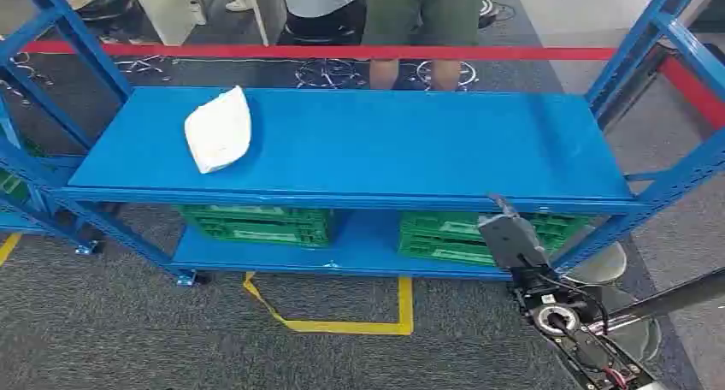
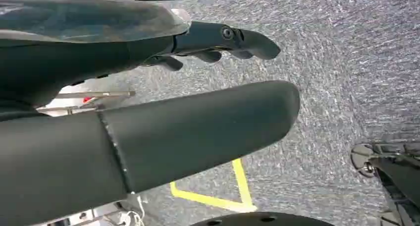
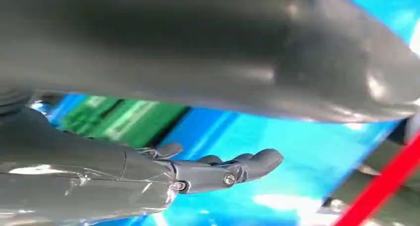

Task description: Take the parts from the cabinet and place them on the table.

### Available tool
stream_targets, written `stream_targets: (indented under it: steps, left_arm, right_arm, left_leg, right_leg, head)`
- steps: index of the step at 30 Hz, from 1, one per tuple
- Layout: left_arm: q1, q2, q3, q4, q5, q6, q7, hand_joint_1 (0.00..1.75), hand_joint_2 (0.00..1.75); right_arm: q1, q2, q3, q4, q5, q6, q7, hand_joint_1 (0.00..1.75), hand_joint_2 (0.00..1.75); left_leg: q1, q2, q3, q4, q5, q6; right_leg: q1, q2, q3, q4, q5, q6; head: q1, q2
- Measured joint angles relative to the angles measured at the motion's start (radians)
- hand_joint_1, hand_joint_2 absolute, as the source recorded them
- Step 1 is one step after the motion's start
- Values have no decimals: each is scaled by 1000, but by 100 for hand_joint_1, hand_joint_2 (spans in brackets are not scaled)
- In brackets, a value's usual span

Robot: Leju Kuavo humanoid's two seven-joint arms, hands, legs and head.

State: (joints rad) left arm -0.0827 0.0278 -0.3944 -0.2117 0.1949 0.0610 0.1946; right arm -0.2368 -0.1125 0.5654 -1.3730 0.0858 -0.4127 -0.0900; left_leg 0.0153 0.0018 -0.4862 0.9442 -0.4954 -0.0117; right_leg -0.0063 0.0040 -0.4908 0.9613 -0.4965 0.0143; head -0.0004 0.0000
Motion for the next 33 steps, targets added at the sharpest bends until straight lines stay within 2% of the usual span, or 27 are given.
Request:
stream_targets:
  steps: [12, 21, 22, 24, 25, 26, 27, 29, 30, 31, 32, 33]
  left_arm:
    - [0, 0, -3, 0, 11, 0, 0, 0, 0]
    - [1, 0, -6, 0, 21, 0, 0, 0, 0]
    - [1, 1, -9, 0, 20, 0, 0, 0, 0]
    - [1, 4, -13, 0, 20, 0, 0, 0, 0]
    - [-1, 3, -15, 0, 20, 0, -1, 0, 0]
    - [0, 3, -17, 0, 20, 0, -2, 0, 0]
    - [2, 3, -17, 0, 20, 0, -2, 0, 0]
    - [4, 5, -18, 0, 20, 0, -2, 0, 0]
    - [4, 5, -18, 0, 20, 0, -2, 0, 0]
    - [4, 5, -18, 0, 20, 0, -2, 0, 0]
    - [6, 4, -18, 0, 20, 0, -2, 0, 0]
    - [7, 4, -18, 0, 20, 0, -2, 0, 0]
  right_arm:
    - [-24, 0, 20, -79, -135, 15, -83, 0, 0]
    - [-24, 0, 28, -95, -145, 25, -109, 0, 0]
    - [-24, 0, 29, -97, -145, 25, -111, 0, 0]
    - [-24, 0, 31, -104, -145, 27, -113, 0, 0]
    - [-24, 0, 32, -110, -144, 29, -113, 0, 0]
    - [-25, 0, 32, -111, -143, 29, -114, 0, 0]
    - [-28, 0, 32, -111, -143, 29, -114, 0, 0]
    - [-23, 0, 32, -111, -143, 30, -113, 0, 0]
    - [-18, 0, 35, -111, -143, 32, -114, 0, 0]
    - [-15, 0, 35, -111, -143, 33, -113, 0, 0]
    - [-15, 0, 35, -111, -143, 33, -113, 0, 0]
    - [-15, 0, 35, -111, -143, 33, -113, 0, 0]
  left_leg:
    - [0, 0, 0, 0, 0, 0]
    - [0, 0, 0, 0, 0, 0]
    - [-4, 0, -1, 8, -3, 3]
    - [-7, 0, -1, -3, 3, 13]
    - [6, 0, 12, -34, 18, 23]
    - [5, 3, 22, -48, 23, 24]
    - [8, 4, 26, -54, 25, 27]
    - [9, 4, 28, -54, 23, 27]
    - [10, 2, 30, -53, 22, 26]
    - [12, -3, 33, -52, 18, 20]
    - [17, -9, 39, -51, 13, 12]
    - [23, -16, 46, -46, 5, 3]
  right_leg:
    - [0, 0, 0, 0, 0, 0]
    - [0, 0, 0, 0, 0, 0]
    - [-6, -1, 0, -7, 4, 4]
    - [-9, -3, 1, -14, 9, 12]
    - [-4, -3, 2, -15, 4, 13]
    - [-6, -3, -11, 4, -7, 14]
    - [-6, -3, -36, 61, -39, 14]
    - [-13, -3, -125, 238, -106, 21]
    - [-18, -3, -164, 304, -119, 25]
    - [-23, -3, -179, 317, -103, 30]
    - [-28, -3, -169, 276, -61, 36]
    - [-34, -3, -140, 202, -6, 42]
  head:
    - [0, 0]
    - [0, 0]
    - [0, 0]
    - [-7, 0]
    - [-8, 0]
    - [-1, 0]
    - [8, 0]
    - [21, 0]
    - [21, 0]
    - [23, 0]
    - [27, 0]
    - [30, 0]
